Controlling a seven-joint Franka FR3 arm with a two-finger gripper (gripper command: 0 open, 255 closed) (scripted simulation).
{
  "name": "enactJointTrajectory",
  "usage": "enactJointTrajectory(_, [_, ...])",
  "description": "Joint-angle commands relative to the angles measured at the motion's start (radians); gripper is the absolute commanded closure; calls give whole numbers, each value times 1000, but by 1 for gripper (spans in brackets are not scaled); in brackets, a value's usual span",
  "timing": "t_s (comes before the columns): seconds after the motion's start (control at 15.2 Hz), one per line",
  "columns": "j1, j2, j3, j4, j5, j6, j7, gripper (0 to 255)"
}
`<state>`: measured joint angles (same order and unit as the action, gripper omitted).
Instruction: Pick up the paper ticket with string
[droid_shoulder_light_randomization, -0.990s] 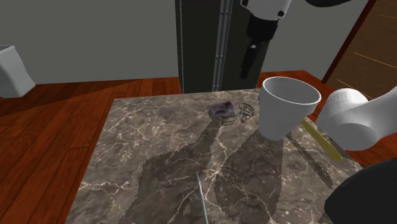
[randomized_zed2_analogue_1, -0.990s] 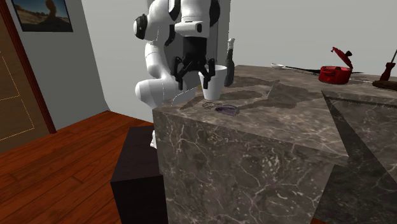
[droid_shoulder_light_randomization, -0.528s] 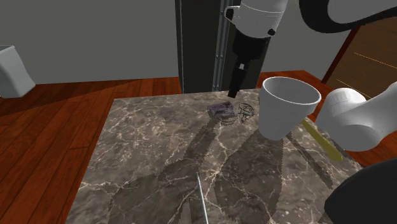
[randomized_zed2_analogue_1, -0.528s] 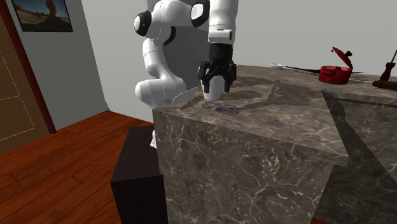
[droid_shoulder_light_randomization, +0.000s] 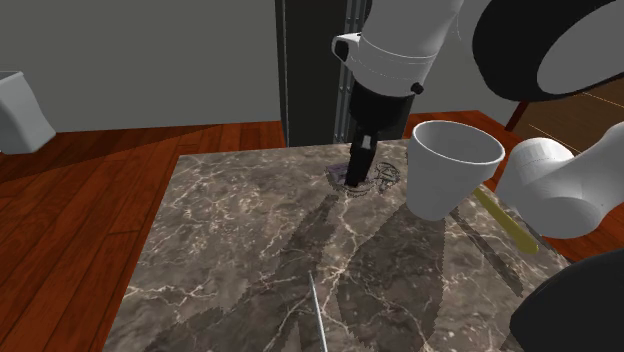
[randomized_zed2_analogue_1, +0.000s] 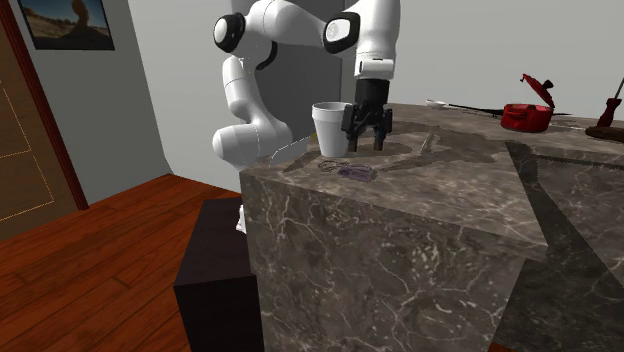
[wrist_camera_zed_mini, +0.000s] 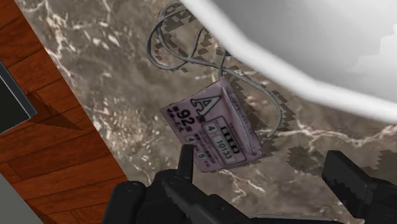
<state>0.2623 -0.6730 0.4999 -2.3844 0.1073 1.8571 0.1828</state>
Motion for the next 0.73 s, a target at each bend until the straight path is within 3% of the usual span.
enactJointTrajectory(0.0, [2,4,10,-24,4,29,7,0])
enactJointTrajectory(0.33, [5,9,22,-68,10,77,13,0])
enactJointTrajectory(0.4, [5,9,22,-68,9,77,13,255])
enactJointTrajectory(0.66, [4,9,21,-67,9,77,13,255])
